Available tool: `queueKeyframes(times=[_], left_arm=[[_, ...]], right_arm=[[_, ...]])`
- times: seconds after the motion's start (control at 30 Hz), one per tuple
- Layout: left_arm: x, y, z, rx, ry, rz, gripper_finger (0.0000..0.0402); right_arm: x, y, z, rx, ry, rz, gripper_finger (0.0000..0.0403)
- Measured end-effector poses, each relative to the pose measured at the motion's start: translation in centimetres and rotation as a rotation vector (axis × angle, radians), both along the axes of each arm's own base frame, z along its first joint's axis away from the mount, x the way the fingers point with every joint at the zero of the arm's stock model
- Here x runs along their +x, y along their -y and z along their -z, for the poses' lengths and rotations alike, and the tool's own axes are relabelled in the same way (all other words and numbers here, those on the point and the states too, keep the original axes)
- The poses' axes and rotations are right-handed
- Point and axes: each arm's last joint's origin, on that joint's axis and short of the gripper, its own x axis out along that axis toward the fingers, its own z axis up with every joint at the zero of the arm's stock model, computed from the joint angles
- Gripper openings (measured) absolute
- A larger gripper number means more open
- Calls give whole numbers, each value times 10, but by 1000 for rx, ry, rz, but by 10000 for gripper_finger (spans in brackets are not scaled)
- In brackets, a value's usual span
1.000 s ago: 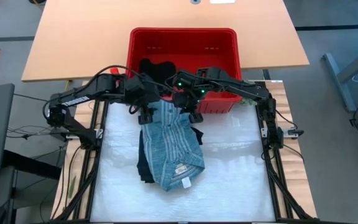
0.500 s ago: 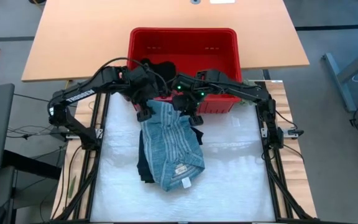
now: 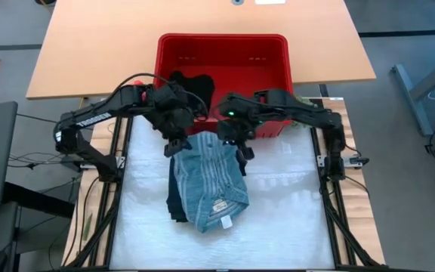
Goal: Fold Laundry from Bin
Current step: Fold the blue and white patterned shirt
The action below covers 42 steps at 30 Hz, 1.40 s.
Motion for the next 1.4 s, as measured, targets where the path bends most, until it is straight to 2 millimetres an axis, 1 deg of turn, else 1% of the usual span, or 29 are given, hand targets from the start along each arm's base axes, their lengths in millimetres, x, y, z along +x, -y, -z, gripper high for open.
queueKeyframes(times=[0.1, 0.2, 0.27, 0.33, 0.43, 0.5, 0.57, 0.63, 0.7, 0.8, 0.93, 1.0, 1.03, 1.13, 1.2, 1.27, 1.33, 1.4], left_arm=[[5, 23, -20, -66, 184, 46, 5], [9, 50, -48, -156, 412, 119, 3], [9, 69, -62, -214, 522, 158, 2], [9, 84, -71, -266, 587, 190, 2], [8, 103, -77, -318, 625, 213, 1], [7, 110, -80, -331, 642, 203, 1], [7, 112, -81, -333, 648, 188, 0], [7, 112, -81, -333, 655, 183, 0], [5, 107, -85, -324, 678, 177, 0], [-4, 92, -96, -267, 698, 153, 0], [-22, 66, -99, -105, 593, 53, 0], [-30, 54, -104, -22, 578, 14, 0], [-33, 48, -109, 8, 596, 2, 0], [-48, 33, -131, 97, 696, -34, 0], [-56, 26, -143, 154, 751, -54, 0], [-62, 25, -154, 189, 794, -49, 0], [-69, 28, -157, 207, 787, -22, 0], [-69, 38, -154, 200, 752, 27, 0]], right_arm=[[-15, -19, -17, 69, 46, 22, 32], [-34, -45, -34, 156, 86, -33, 32], [-45, -64, -45, 232, 121, -76, 32], [-55, -82, -56, 330, 157, -132, 32], [-67, -103, -73, 423, 246, -201, 32], [-73, -111, -85, 443, 333, -245, 32], [-75, -115, -94, 461, 412, -274, 31], [-75, -113, -98, 465, 454, -275, 31], [-72, -103, -99, 455, 470, -247, 31], [-61, -77, -97, 427, 491, -163, 30], [-53, -36, -91, 323, 502, -65, 30], [-53, -15, -91, 269, 520, -17, 30], [-56, -6, -94, 257, 535, 9, 30], [-65, 14, -103, 213, 611, 50, 30], [-68, 18, -111, 204, 674, 51, 30], [-67, 15, -115, 218, 708, 32, 30], [-66, 3, -114, 246, 693, 7, 30], [-64, -13, -106, 276, 616, -7, 30]])
